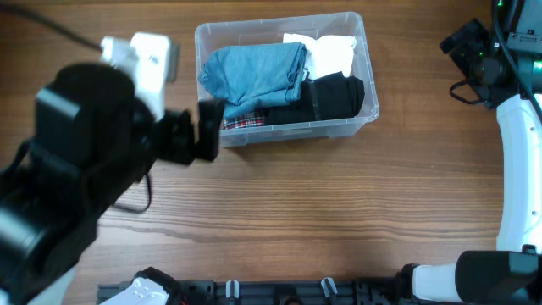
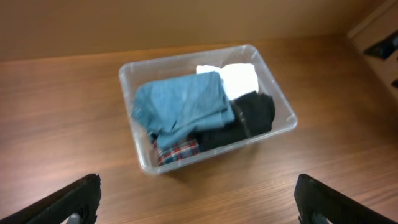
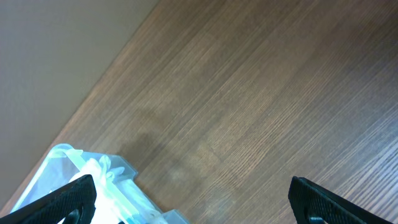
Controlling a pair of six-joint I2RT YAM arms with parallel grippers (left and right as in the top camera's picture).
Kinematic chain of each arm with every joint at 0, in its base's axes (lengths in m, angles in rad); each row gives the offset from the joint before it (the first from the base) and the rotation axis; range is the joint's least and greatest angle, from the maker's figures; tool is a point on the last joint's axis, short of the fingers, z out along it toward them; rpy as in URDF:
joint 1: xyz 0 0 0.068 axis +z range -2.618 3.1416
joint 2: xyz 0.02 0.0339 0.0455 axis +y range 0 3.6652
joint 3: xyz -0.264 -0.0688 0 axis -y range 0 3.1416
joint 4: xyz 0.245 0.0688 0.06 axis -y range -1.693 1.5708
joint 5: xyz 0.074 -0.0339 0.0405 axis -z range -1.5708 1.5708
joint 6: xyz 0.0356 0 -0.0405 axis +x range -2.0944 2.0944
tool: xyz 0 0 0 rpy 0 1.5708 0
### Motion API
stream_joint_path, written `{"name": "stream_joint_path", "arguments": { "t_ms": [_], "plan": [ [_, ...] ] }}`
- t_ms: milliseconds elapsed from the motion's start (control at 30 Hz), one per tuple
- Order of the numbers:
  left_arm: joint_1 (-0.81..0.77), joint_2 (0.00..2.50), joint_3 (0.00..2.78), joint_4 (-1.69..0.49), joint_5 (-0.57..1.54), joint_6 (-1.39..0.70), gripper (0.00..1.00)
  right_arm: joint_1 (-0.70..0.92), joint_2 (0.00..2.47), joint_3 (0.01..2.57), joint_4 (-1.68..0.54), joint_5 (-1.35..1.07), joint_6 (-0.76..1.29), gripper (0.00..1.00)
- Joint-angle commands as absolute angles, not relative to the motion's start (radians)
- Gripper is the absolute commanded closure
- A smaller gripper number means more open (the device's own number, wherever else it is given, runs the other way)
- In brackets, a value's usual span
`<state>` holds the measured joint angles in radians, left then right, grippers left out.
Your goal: Pack container
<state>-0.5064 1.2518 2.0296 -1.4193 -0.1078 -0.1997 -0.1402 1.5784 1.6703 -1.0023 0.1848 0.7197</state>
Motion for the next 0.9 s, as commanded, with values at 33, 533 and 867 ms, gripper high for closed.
{"name": "stream_joint_path", "arguments": {
  "t_ms": [33,533,867],
  "plan": [
    [-0.501,1.076,2.029,-1.623,-0.151,-0.195,0.00,-0.134,1.580,1.667,-0.999,0.202,0.736,0.00],
    [-0.002,0.509,1.108,-0.816,-0.054,-0.187,0.00,-0.134,1.580,1.667,-0.999,0.202,0.735,0.00],
    [0.068,0.209,0.340,-0.083,0.063,-0.187,0.00,-0.134,1.580,1.667,-0.999,0.202,0.736,0.00]
  ]
}}
